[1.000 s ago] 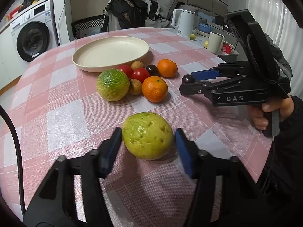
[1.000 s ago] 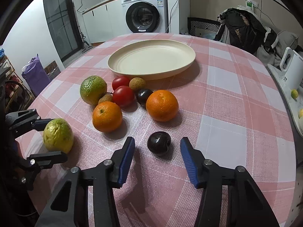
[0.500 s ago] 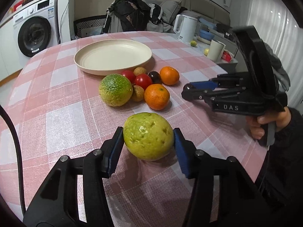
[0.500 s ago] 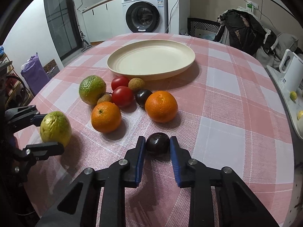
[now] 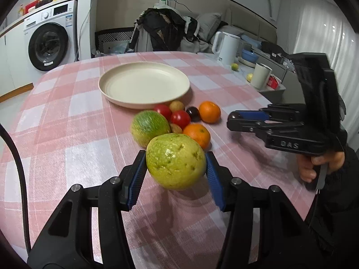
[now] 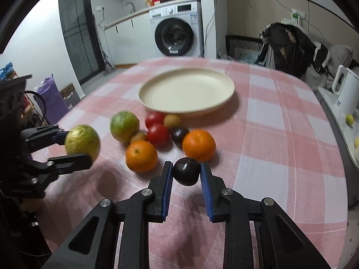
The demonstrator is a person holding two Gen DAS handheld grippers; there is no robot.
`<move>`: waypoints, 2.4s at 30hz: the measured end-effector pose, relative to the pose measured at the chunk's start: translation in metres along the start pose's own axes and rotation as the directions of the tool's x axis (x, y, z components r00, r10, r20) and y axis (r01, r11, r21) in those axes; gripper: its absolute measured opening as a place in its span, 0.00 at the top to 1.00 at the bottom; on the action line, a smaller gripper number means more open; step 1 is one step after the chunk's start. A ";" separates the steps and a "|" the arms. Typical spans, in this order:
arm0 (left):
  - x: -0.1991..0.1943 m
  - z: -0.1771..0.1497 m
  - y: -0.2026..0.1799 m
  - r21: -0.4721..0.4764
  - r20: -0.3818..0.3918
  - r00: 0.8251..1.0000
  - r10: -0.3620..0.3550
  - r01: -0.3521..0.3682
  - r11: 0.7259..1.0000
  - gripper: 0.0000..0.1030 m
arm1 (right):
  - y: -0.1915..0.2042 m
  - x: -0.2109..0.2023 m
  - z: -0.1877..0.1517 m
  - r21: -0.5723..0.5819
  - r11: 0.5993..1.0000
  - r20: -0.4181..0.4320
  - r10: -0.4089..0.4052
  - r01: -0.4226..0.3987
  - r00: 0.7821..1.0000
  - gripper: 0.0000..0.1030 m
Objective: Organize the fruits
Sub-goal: 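Carry both fruits over the plate and open both tools to drop them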
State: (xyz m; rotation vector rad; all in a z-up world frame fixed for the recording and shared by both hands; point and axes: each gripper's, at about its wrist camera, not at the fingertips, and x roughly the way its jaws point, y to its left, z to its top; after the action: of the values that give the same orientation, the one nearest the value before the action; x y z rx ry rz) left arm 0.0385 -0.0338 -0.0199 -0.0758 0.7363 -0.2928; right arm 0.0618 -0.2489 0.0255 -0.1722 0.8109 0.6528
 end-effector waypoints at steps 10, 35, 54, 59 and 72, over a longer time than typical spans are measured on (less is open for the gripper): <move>0.000 0.025 0.007 -0.008 0.049 0.998 0.035 -0.035 0.999 0.52 | 0.008 -0.018 0.021 0.002 0.999 0.115 0.042 -0.042 0.993 0.75; 0.039 0.089 0.025 -0.024 0.123 0.987 0.102 -0.100 0.995 0.52 | -0.007 0.018 0.076 0.073 0.990 0.136 0.111 -0.121 0.985 0.75; 0.111 0.104 0.043 -0.034 0.027 0.992 0.127 -0.126 0.991 0.52 | -0.025 0.071 0.085 0.129 0.990 0.039 0.055 -0.059 0.998 0.75; 0.120 0.101 0.048 -0.048 0.009 0.989 0.146 -0.145 0.988 0.52 | -0.028 0.080 0.084 0.148 0.988 0.018 0.049 -0.051 0.999 0.75; 0.109 0.098 0.049 -0.051 0.052 0.984 0.173 -0.170 0.984 0.48 | -0.022 0.077 0.078 0.127 0.991 0.024 0.031 -0.034 0.999 0.68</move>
State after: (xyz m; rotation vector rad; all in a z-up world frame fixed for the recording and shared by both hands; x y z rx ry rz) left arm 0.1927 -0.0215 -0.0267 -0.0638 0.6887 -0.1083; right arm 0.1622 -0.1996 0.0215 -0.0358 0.8333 0.6299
